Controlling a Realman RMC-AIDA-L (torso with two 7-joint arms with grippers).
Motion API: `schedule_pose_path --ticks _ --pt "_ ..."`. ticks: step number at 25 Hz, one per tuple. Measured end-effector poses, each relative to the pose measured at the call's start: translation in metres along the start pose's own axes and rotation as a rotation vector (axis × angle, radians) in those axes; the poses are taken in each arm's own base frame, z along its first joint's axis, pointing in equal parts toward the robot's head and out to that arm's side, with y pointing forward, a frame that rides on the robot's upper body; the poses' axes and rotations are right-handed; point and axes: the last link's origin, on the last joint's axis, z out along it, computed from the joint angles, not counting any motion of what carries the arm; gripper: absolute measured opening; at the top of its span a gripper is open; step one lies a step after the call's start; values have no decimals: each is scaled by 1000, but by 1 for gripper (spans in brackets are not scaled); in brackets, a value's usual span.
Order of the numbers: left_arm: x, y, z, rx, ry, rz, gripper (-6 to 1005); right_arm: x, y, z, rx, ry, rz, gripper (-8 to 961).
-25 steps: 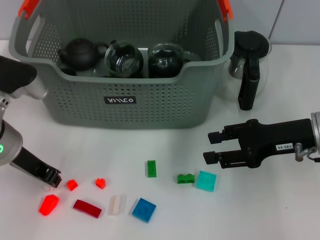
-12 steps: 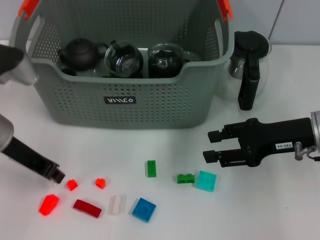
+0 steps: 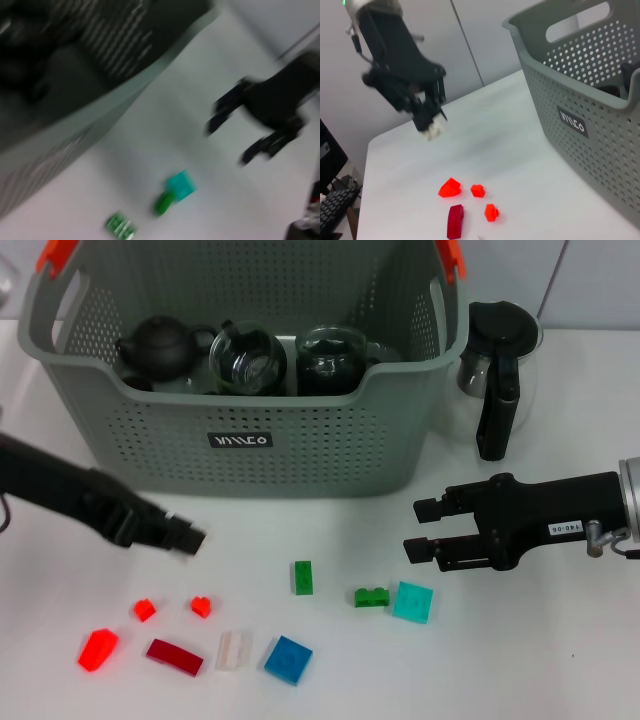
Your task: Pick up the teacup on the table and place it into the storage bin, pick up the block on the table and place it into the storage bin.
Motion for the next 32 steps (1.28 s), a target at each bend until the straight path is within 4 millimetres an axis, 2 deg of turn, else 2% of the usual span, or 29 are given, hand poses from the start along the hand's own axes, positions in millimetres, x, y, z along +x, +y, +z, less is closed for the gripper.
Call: schedule_pose_path --ticks 2,7,11,14,17,19,23,32 --pt "8 3 -2 -47 33 42 191 0 0 0 0 0 0 644" --pt "42 6 -10 -97 131 131 203 0 0 1 1 0 3 644" --pt "85 5 -9 -36 228 182 213 0 0 1 0 -1 3 644" --pt "114 -3 -3 33 280 184 220 -3 1 1 -9 -4 -2 644" --pt "137 -25 3 162 320 135 227 -3 1 1 -11 -5 1 644" --pt "145 -41 7 229 341 93 232 -4 1 1 -11 -5 5 644" --pt "147 -58 19 316 324 73 242 -4 1 1 -12 -6 5 644" --pt "146 -71 56 503 161 142 264 -6 1 2 -13 -8 0 643"
